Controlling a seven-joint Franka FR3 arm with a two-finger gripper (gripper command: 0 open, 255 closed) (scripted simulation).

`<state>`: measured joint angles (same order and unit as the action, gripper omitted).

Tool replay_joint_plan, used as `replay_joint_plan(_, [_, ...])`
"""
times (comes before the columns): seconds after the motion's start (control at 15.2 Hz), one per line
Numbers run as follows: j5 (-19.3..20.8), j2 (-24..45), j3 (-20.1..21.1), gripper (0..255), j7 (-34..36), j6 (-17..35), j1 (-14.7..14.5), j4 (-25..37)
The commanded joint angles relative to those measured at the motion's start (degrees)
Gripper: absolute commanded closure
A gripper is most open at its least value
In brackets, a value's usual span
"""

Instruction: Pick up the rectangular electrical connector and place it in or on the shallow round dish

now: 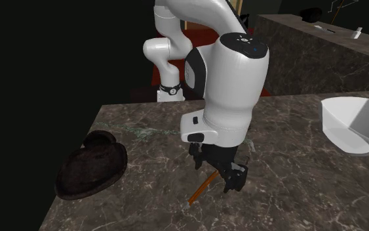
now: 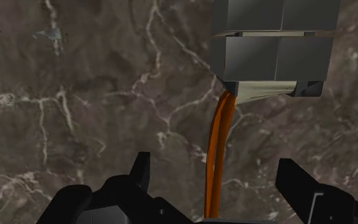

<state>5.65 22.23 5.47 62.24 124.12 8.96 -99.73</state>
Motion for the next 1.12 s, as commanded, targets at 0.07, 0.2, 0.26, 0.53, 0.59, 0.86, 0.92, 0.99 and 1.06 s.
replay_joint_plan(0.07, [0.00, 0.00, 0.00, 0, 0.00, 0.01, 0.00, -0.01])
replay_joint_plan(0.2, [0.00, 0.00, 0.00, 255, 0.00, 0.01, 0.00, -0.01])
replay_joint_plan(0.26, [0.00, 0.00, 0.00, 255, 0.00, 0.01, 0.00, -0.01])
replay_joint_plan(0.53, [0.00, 0.00, 0.00, 255, 0.00, 0.01, 0.00, 0.00])
replay_joint_plan(0.59, [0.00, 0.00, 0.00, 255, 0.00, 0.01, 0.00, 0.00])
replay_joint_plan(0.86, [-0.13, -0.64, 0.05, 255, -0.12, -1.26, 0.02, 0.63])
replay_joint_plan(0.92, [-0.19, -0.95, 0.08, 255, -0.18, -1.91, 0.03, 0.98])
replay_joint_plan(0.99, [-0.24, -1.23, 0.10, 255, -0.24, -2.57, 0.04, 1.36])
replay_joint_plan(1.06, [-0.30, -1.51, 0.12, 255, -0.30, -3.23, 0.04, 1.74])
